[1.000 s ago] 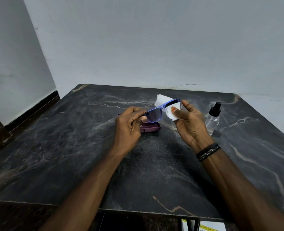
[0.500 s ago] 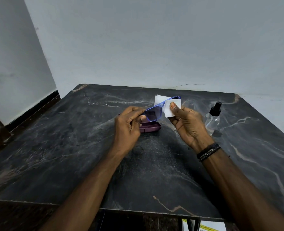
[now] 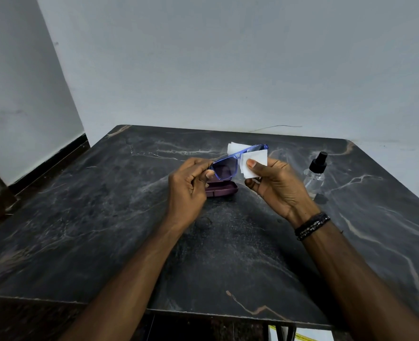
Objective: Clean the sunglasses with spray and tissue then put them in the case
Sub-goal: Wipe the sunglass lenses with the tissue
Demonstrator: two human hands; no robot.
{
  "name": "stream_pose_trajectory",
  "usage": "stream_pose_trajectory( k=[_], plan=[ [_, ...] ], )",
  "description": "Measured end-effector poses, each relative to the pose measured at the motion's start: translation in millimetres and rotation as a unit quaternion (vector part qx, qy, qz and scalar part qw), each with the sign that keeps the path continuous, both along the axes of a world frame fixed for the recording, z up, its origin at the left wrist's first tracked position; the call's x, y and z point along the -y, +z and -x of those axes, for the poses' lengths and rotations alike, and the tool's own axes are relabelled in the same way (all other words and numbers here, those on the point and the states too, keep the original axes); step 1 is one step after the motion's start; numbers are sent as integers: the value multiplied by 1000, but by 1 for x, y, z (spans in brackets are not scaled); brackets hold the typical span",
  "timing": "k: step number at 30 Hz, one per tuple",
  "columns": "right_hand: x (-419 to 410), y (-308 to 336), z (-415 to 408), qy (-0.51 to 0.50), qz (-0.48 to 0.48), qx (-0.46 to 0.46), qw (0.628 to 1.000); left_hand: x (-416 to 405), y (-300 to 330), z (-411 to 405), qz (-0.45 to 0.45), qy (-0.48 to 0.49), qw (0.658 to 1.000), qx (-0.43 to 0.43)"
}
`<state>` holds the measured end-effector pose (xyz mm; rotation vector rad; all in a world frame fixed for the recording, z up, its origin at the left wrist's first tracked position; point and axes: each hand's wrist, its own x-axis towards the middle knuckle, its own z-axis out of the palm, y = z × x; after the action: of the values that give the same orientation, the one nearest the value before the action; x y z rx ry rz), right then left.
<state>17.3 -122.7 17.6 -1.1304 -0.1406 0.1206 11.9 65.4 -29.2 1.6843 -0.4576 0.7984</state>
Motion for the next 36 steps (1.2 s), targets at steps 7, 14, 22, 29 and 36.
stream_pose_trajectory(
  k=[7,14,22,29,36],
  plan=[
    [-4,-4,-2,-37,21,-26,999,1,1,-1,-40,3,999,23],
    [0,-3,-6,-31,-28,-32,999,-1,1,0,-21,3,999,30],
    [-3,-3,-2,-22,15,-12,1000,0,2,-1,-61,23,997,49],
    [-1,-1,-7,-8,-32,-21,999,0,1,0,-16,5,1000,13],
    [-4,-1,-4,4,-34,-10,999,1,5,1,53,-1,998,-17]
  ],
)
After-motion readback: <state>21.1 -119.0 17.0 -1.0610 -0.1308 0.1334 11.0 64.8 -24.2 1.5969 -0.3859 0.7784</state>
